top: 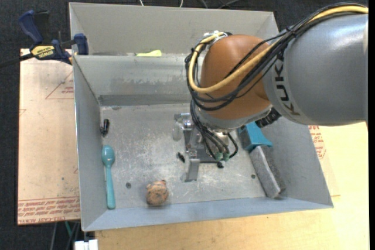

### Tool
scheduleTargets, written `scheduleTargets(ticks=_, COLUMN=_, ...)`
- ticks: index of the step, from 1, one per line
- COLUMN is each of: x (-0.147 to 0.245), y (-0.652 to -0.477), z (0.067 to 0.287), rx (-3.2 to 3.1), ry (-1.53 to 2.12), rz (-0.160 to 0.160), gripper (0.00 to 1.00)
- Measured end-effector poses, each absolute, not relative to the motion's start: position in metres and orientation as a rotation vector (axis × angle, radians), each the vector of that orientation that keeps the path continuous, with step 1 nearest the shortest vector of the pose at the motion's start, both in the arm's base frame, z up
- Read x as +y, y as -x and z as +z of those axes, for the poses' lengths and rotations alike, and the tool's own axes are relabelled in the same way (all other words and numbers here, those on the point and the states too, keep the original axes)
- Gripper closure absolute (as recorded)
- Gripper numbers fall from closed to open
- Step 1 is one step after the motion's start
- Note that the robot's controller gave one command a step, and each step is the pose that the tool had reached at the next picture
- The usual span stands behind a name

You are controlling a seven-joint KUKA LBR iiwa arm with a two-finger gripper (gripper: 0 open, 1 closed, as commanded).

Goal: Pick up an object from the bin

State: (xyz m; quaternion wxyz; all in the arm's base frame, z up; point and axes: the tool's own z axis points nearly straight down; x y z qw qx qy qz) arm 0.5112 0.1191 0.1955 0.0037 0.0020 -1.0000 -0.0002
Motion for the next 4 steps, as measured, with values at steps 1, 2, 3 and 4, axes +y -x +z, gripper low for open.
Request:
scheduleTargets(ticks=1, x=0.118, y=-0.513, z=0.199, rx=-3.142, ry=0.0, rz=-0.002, gripper=0.0)
scheduleTargets(ticks=2, x=0.139, y=-0.507, z=0.144, rx=-3.129, ry=-0.34, rz=-0.003, gripper=0.0)
scheduleTargets(ticks=3, x=0.162, y=-0.489, z=0.14, rx=-3.04, ry=-0.804, rz=-0.004, gripper=0.0)
scheduleTargets(ticks=4, x=0.171, y=-0.483, z=0.131, rx=-2.884, ry=-1.242, rz=-0.005, gripper=0.0)
